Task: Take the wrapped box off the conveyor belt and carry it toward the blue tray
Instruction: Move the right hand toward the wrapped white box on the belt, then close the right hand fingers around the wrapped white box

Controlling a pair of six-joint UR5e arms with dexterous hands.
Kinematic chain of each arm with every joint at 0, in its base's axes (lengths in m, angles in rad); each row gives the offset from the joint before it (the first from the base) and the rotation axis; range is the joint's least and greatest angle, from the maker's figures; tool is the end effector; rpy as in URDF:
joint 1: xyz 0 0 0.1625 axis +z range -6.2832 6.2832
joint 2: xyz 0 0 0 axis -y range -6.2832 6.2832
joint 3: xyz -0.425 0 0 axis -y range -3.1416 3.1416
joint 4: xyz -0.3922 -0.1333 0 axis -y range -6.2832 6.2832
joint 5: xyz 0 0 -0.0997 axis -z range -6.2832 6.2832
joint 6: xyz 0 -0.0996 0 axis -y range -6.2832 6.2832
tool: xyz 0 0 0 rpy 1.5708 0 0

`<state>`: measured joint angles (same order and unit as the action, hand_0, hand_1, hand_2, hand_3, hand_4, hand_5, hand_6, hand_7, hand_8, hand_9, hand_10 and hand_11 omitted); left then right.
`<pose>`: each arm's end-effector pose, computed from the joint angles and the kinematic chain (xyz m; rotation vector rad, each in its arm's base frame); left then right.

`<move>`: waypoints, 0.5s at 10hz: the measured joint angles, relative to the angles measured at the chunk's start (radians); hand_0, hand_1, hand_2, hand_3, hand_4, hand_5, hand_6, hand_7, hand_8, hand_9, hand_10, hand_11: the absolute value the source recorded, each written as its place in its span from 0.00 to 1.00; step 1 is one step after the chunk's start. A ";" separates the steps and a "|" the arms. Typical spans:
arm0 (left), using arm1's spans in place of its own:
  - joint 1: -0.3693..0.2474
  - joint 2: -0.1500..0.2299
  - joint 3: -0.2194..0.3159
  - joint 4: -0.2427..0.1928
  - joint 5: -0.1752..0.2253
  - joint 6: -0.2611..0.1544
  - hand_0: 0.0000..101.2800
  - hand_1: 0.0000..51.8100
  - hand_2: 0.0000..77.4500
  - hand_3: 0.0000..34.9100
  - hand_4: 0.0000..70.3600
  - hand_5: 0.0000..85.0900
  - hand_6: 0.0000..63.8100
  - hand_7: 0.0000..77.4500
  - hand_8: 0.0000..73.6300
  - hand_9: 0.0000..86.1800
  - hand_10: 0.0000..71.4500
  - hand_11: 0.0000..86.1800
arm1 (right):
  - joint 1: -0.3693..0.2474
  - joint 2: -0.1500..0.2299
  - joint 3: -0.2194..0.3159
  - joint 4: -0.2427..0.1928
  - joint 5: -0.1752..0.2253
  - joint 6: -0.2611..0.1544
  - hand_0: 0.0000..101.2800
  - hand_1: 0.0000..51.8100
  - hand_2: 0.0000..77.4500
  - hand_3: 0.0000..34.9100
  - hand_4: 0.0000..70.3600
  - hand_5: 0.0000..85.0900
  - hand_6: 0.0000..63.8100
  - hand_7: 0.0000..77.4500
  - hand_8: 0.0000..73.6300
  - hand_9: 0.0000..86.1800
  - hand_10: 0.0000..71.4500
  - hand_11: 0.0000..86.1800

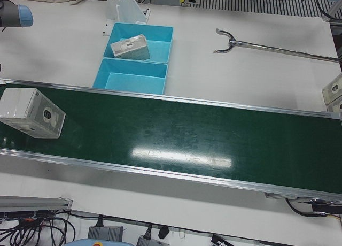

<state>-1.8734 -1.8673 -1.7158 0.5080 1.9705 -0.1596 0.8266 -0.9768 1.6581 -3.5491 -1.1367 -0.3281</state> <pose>-0.2582 -0.5099 0.5069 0.2980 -2.0886 2.2409 -0.3158 -0.6016 0.3392 -0.0960 -2.2602 1.7051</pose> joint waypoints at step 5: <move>0.000 0.000 0.000 0.000 0.000 0.000 0.00 0.00 0.01 0.00 0.00 0.01 0.00 0.01 0.01 0.01 0.01 0.01 | -0.004 0.000 -0.018 0.023 0.004 0.000 0.46 0.24 0.15 0.34 0.05 0.26 0.07 0.05 0.01 0.02 0.00 0.01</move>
<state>-1.8734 -1.8673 -1.7158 0.5080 1.9705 -0.1596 0.8226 -0.9771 1.6405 -3.5258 -1.1322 -0.3282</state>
